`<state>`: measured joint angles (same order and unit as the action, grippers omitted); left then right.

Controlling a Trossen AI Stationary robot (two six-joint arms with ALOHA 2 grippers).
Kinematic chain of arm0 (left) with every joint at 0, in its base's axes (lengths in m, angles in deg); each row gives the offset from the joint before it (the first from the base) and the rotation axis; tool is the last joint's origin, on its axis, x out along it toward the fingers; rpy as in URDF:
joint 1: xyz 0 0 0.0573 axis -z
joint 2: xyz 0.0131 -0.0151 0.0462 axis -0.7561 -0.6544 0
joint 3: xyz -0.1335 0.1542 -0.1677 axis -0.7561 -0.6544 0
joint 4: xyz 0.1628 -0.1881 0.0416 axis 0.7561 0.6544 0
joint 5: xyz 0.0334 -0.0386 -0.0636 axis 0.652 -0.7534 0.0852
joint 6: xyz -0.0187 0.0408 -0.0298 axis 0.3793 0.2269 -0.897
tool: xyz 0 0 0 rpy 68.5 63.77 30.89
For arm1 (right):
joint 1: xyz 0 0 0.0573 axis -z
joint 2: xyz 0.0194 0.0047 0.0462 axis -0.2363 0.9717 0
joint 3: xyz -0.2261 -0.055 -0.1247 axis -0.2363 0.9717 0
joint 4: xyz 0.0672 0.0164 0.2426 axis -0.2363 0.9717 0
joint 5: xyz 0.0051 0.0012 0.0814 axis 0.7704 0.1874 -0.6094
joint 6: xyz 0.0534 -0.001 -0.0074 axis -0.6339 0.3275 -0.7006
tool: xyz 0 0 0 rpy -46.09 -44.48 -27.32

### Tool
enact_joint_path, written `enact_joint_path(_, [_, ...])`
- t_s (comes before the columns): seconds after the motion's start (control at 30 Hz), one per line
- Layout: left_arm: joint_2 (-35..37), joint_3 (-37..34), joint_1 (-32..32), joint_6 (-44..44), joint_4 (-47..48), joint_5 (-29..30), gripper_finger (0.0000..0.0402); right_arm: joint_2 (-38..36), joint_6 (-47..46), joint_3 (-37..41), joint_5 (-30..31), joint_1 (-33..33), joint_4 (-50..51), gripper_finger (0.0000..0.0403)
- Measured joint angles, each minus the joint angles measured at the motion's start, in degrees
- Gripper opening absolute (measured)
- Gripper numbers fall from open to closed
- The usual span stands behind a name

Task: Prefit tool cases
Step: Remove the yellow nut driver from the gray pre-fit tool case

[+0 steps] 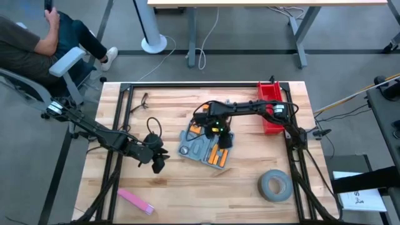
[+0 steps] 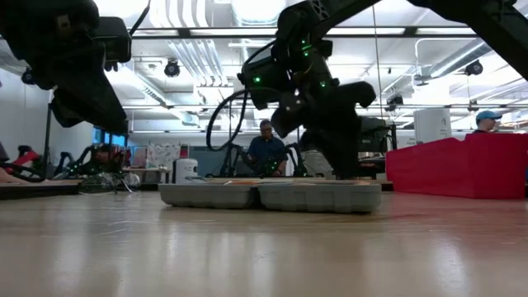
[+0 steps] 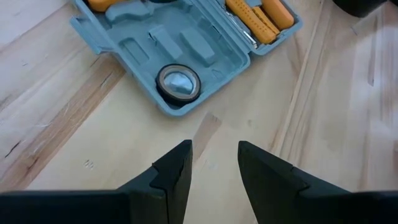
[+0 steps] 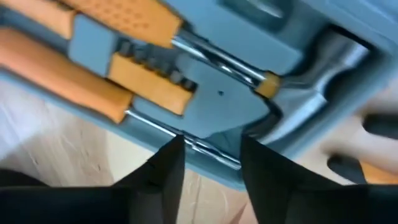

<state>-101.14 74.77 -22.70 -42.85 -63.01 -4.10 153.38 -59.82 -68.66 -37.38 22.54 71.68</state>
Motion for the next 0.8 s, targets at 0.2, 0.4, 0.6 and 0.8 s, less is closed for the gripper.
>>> enact_joint_path(0.2, [0.0,0.0,0.01,-0.12,0.0,-0.27,0.0137,0.0,8.19,0.0,0.1,-0.62,1.7,0.0201])
enact_joint_path(0.4, [0.0,0.0,0.0,-0.95,0.0,-0.39,0.0137,0.0,14.55,0.02,0.45,-1.07,2.59,0.0248])
enact_joint_path(0.6, [0.0,0.0,-0.01,-1.31,0.02,-0.45,0.0137,0.0,16.26,0.02,0.25,-1.1,2.54,0.0266])
enact_joint_path(0.8, [0.0,0.0,0.01,-1.77,0.05,-1.42,0.0137,0.02,15.92,1.01,-2.1,-1.22,2.96,0.0263])
